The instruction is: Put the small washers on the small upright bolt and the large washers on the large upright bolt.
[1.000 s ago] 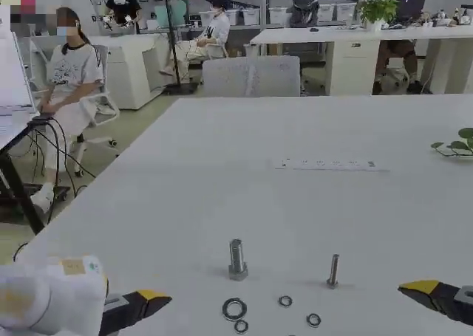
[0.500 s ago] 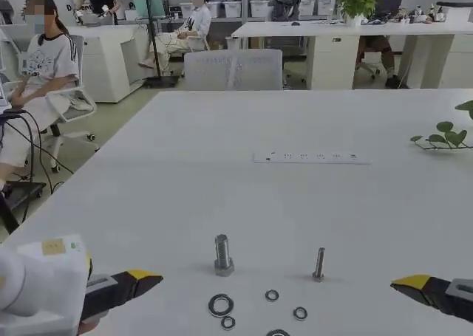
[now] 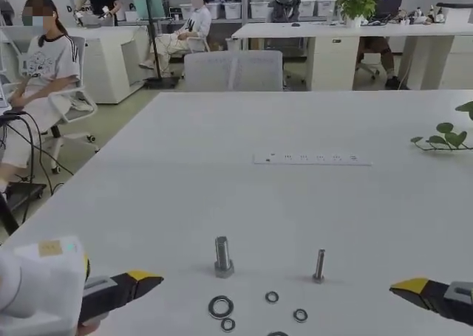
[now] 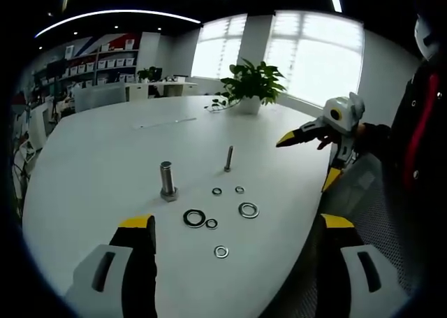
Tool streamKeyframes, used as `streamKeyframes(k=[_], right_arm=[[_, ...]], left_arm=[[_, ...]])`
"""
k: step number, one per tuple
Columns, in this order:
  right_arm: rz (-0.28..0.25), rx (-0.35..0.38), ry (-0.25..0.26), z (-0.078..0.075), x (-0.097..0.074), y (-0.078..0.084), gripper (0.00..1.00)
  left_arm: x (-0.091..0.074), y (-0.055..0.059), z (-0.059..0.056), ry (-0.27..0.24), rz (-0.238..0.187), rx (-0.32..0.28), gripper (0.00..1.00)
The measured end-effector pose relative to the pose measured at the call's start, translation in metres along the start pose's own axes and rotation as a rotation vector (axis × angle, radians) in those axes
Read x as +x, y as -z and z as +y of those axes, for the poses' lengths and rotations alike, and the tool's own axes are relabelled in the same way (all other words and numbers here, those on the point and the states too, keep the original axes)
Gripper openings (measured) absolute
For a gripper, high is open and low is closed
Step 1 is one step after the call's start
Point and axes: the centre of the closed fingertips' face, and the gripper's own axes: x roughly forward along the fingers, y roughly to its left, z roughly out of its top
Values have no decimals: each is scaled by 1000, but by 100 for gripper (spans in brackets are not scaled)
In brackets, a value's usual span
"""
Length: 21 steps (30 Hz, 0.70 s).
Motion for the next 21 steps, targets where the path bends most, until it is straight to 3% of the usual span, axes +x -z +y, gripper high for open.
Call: streamKeyframes(k=[21], right_arm=[[30, -35, -26, 6, 1, -4, 89]], left_arm=[[2, -3, -2, -3, -20, 1, 95]])
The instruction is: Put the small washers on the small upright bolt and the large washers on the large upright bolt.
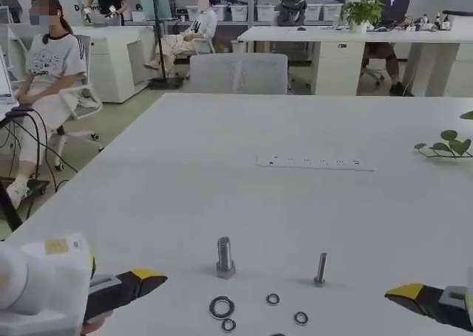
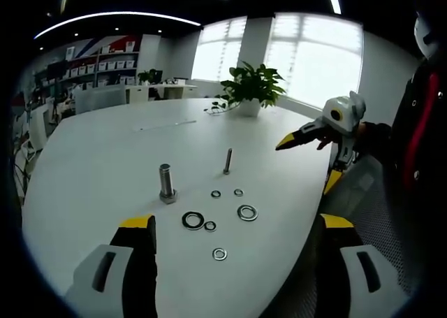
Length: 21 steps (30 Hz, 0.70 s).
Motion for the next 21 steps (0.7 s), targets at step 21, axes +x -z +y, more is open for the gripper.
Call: streamKeyframes(k=[21], right_arm=[[43, -58, -34, 3, 2, -11, 85]], left_arm=[[0, -4, -1, -5, -22, 15, 94]])
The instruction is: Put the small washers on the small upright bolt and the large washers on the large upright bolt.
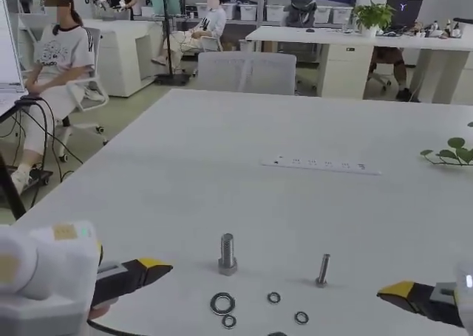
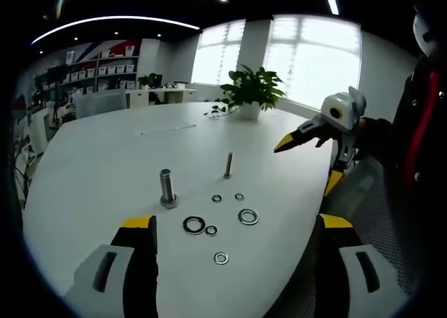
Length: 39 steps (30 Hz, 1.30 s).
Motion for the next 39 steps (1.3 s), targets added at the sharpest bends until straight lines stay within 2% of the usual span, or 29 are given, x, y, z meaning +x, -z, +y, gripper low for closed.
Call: streamKeyframes(k=[7, 12, 18, 26, 39], right_arm=[[26, -56, -33, 1, 9, -13, 82], [39, -108, -39, -4, 20, -32, 79], [54, -159, -56, -8, 34, -46, 77], [47, -191, -75, -18, 52, -70, 73], [80, -233, -118, -21, 79, -82, 67]], left_arm=[[-1, -2, 0, -5, -9, 0, 94], [-1, -3, 1, -9, -9, 3, 94], [-1, -4, 2, -15, -15, 4, 94], [0, -4, 4, -15, -14, 6, 94], [1, -3, 2, -10, -5, 11, 93]])
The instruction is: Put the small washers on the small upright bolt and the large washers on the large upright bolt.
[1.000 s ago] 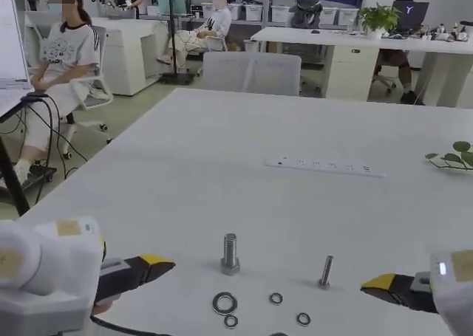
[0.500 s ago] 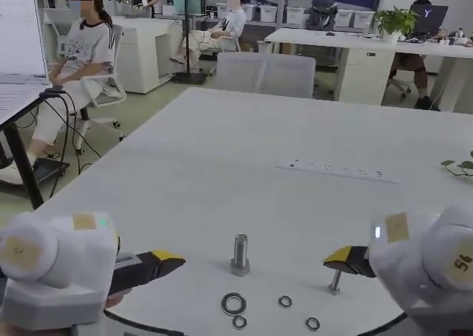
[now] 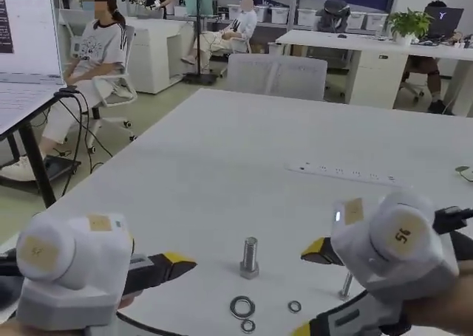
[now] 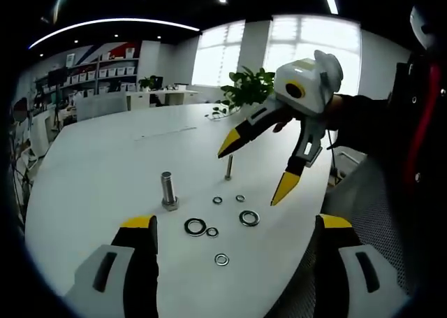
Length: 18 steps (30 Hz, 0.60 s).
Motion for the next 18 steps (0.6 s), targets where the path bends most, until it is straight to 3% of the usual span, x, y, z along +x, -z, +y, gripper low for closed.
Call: streamKeyframes(k=[18], right_arm=[[49, -2, -54, -3, 39, -14, 55]], left_arm=[[-1, 2, -1, -5, 0, -2, 92]])
